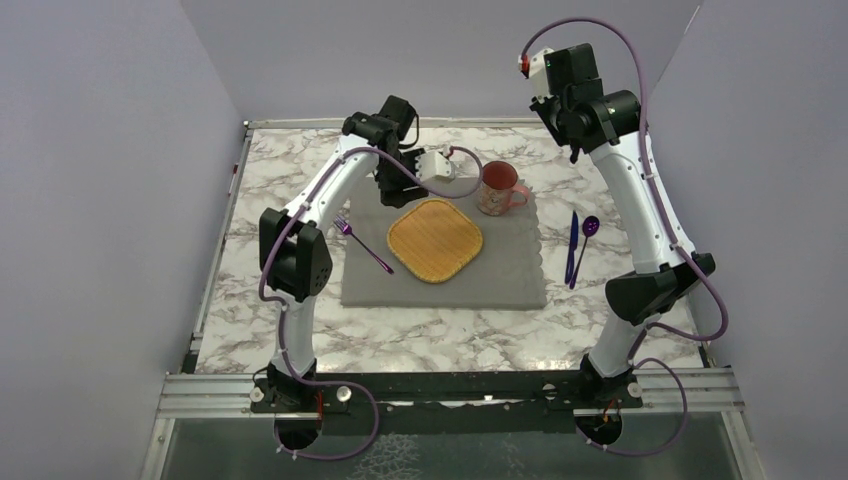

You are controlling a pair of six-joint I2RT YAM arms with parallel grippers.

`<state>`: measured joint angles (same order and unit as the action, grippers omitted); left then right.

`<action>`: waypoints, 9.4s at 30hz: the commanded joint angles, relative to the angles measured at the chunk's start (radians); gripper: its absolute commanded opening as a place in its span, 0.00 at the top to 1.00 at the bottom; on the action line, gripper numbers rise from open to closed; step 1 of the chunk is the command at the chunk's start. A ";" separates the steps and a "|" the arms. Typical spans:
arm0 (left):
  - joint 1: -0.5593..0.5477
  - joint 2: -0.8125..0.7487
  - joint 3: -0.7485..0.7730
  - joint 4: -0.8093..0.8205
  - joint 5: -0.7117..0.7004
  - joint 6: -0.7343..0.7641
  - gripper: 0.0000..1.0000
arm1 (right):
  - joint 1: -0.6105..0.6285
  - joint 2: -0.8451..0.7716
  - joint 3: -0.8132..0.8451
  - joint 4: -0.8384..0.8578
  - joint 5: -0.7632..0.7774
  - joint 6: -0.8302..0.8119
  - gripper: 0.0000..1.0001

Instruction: Set the dinner table for one person

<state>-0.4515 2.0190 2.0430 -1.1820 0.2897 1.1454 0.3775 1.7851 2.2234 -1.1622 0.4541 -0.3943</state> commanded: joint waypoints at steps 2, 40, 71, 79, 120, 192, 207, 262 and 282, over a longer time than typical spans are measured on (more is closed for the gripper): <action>0.049 0.042 -0.015 -0.179 0.017 -0.476 0.38 | -0.007 -0.045 0.024 0.036 -0.037 -0.020 0.74; 0.179 -0.213 -0.401 0.042 -0.217 -1.200 0.29 | -0.007 -0.019 0.008 -0.089 -0.201 0.056 0.42; 0.191 -0.049 -0.589 0.257 -0.246 -1.509 0.41 | -0.008 0.037 0.108 -0.159 -0.032 0.038 0.43; 0.191 -0.017 -0.557 0.286 -0.270 -1.528 0.41 | -0.007 0.033 0.103 -0.153 -0.022 0.034 0.43; 0.189 -0.036 -0.485 0.243 -0.250 -1.507 0.51 | -0.007 0.001 0.084 -0.119 -0.005 0.038 0.45; 0.138 0.080 -0.518 0.270 -0.357 -1.503 0.69 | -0.008 -0.087 -0.007 -0.122 0.025 0.044 0.51; 0.138 0.001 -0.595 0.268 -0.384 -1.469 0.80 | -0.008 -0.092 -0.008 -0.114 0.015 0.043 0.57; 0.138 -0.041 -0.405 0.217 -0.415 -1.261 0.54 | -0.007 -0.113 -0.045 -0.073 -0.006 0.025 0.59; 0.148 -0.058 -0.300 0.353 -0.408 -0.980 0.57 | -0.015 -0.133 -0.204 -0.208 -0.244 0.056 0.73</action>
<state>-0.3153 1.9808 1.6917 -0.9047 -0.0803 0.0906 0.3706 1.6756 2.0098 -1.3201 0.2695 -0.3374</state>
